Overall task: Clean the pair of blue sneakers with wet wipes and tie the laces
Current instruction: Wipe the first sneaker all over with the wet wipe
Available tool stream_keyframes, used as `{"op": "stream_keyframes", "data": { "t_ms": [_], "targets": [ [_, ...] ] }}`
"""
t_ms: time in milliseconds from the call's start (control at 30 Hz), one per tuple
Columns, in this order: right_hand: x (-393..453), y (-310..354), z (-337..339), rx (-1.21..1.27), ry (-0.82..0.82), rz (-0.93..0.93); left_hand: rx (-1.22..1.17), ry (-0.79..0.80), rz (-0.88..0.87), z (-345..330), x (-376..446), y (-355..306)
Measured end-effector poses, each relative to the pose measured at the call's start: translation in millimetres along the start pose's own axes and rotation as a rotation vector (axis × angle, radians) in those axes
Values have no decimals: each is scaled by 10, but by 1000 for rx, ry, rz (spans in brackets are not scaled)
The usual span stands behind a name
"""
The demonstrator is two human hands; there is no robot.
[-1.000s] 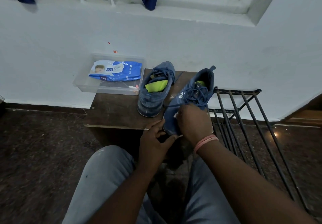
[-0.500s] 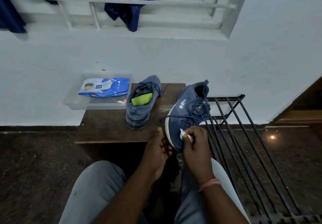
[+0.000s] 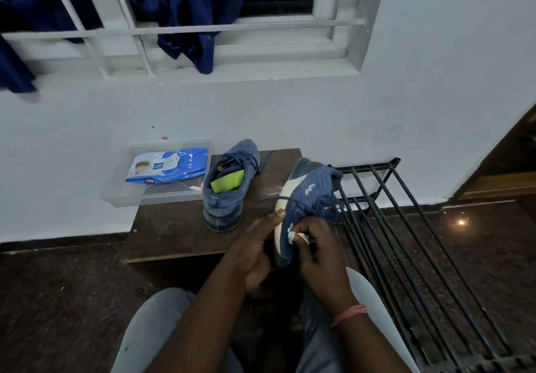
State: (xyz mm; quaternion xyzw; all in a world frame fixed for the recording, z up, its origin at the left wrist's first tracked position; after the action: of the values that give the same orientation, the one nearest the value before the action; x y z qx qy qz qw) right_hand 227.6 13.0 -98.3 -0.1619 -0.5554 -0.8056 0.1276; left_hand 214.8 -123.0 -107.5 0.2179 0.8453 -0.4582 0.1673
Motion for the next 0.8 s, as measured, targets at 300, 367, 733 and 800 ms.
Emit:
{"op": "stream_keyframes", "data": {
  "t_ms": [300,367,733,800],
  "targets": [
    [16,-519,296,284,-467,-467,24,-101,-103,540,-244,233],
    [-54,-583,302,212,-526,-567,-33,-92,-125,627,-262,342],
    [-140,445,-381,-185,60,53,-38,-86,-263,664,-191,411],
    [-92,454,-452,-253,67,82,-24,-91,-275,676,-169,425]
  ]
}}
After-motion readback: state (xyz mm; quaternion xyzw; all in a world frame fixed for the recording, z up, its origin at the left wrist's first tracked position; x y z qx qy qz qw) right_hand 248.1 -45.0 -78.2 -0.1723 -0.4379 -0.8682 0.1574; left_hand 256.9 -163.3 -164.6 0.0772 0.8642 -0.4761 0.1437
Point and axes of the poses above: each hand's wrist, its own x-axis towards the middle knuckle, its own z-axis out of the back of the hand, y = z × x, the point moved 4 cm from there along x, towards the middle knuckle, and after that the axes turned 1 degree about x, right-handed, at the moved point
